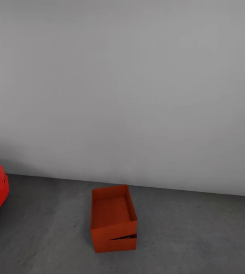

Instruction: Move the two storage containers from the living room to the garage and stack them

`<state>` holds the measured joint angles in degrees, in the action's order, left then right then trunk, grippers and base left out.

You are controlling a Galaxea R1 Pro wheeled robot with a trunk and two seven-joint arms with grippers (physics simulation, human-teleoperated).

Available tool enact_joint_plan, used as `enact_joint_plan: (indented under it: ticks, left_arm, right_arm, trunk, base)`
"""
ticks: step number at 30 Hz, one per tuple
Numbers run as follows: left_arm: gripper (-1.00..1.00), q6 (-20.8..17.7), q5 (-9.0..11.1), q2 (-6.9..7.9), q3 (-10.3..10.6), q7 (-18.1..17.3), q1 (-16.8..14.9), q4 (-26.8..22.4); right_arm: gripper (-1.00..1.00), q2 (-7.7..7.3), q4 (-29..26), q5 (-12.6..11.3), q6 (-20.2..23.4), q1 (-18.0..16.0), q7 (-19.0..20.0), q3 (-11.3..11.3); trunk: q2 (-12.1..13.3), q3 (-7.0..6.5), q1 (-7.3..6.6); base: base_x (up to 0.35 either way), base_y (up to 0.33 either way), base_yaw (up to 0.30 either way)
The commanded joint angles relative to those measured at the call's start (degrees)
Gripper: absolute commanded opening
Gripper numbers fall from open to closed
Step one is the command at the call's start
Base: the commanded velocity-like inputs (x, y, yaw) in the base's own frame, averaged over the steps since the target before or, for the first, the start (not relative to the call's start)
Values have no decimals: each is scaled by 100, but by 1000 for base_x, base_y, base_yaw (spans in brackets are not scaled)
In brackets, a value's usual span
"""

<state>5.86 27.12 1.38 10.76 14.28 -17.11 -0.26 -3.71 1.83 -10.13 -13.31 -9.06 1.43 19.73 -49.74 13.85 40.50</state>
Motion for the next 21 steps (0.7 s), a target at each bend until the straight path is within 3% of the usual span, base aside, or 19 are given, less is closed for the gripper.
enact_joint_plan:
  ticks: [1,21]
  left_arm:
    - [100,12,51,1,49,14,-3,0]
    - [100,12,57,-3,49,14,-3,0]
  right_arm:
    - [100,2,19,-59,-34,-8,15,48]
    - [100,-7,17,-61,-58,71,15,45]
  trunk:
    - [-5,6,1]
    - [-5,-158,1]
  base:
    - [0,0,0]
    - [0,0,0]
